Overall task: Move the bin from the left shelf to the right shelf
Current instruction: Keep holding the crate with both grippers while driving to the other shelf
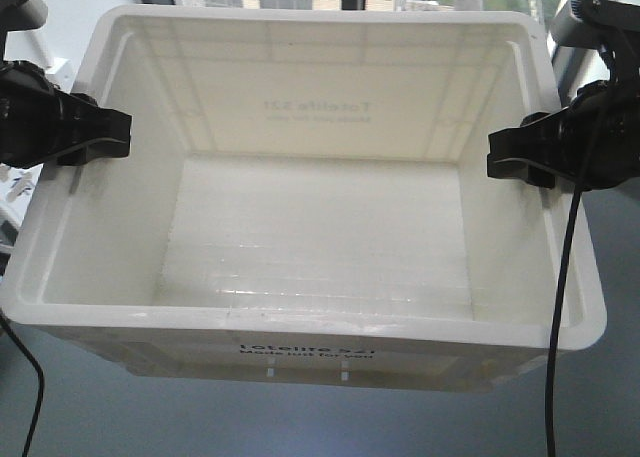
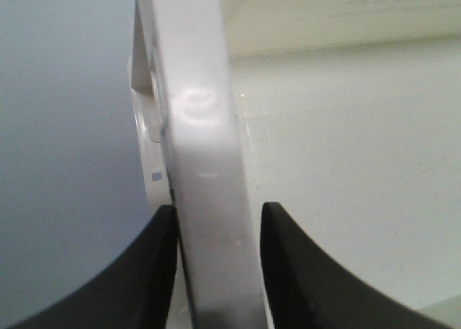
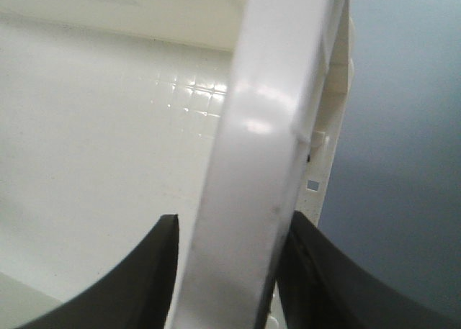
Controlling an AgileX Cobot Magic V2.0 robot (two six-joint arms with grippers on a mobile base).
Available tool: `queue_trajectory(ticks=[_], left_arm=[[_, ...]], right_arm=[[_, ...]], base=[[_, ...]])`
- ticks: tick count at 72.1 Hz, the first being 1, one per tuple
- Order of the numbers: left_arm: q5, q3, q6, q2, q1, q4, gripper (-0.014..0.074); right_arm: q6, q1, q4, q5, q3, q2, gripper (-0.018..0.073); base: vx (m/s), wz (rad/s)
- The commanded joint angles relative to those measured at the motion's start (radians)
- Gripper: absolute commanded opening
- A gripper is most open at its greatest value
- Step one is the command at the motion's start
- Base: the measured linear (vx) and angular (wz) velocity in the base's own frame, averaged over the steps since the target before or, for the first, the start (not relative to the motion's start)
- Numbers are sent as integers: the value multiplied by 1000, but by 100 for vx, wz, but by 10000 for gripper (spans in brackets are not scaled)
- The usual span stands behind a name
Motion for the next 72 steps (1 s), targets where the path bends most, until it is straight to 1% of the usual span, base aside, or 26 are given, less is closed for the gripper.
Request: queue_trajectory(ticks=[1, 36, 72], left_arm=[[-65, -35, 46, -47, -8, -54, 2], [-65, -35, 46, -47, -8, -54, 2], [-65, -35, 46, -47, -8, -54, 2]], right_arm=[[-30, -4, 12, -81, -36, -32, -5], [-30, -4, 12, -82, -36, -32, -5], [-30, -4, 12, -82, -36, -32, -5]], base=[[29, 71], [23, 77], [15, 61]])
